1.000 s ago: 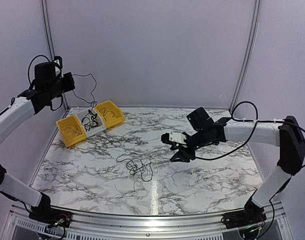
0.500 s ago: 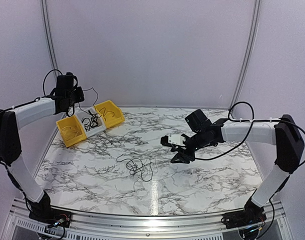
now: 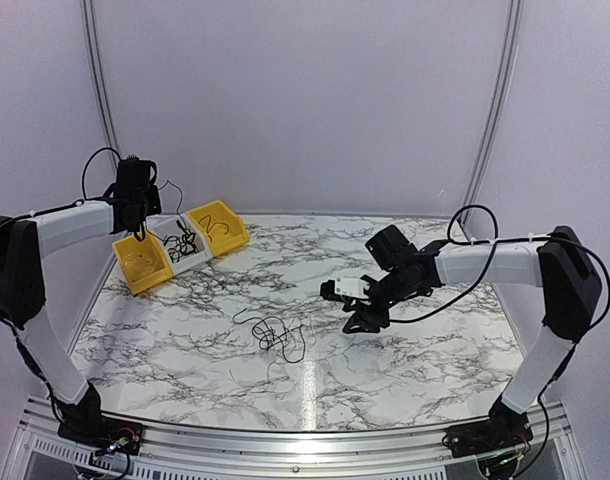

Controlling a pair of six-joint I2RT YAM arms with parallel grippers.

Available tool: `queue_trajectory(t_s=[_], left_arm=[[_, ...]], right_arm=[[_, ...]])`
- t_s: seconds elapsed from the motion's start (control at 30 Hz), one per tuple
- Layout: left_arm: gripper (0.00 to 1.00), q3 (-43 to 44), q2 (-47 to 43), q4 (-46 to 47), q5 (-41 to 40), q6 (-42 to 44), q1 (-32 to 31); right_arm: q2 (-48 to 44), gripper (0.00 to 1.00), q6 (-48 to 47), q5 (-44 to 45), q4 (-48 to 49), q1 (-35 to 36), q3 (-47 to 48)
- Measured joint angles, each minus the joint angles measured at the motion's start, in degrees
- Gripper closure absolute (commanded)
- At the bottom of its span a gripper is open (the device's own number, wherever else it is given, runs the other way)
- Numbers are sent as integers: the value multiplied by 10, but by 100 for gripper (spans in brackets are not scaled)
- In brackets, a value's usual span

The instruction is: Untangle the cables

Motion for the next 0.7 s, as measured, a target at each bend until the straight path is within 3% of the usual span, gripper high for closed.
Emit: queue_trajectory(t_s=[0.7], left_arm=[[100, 20, 125, 56, 70, -11, 0]], right_arm=[[1, 43, -2, 3, -7, 2, 0]])
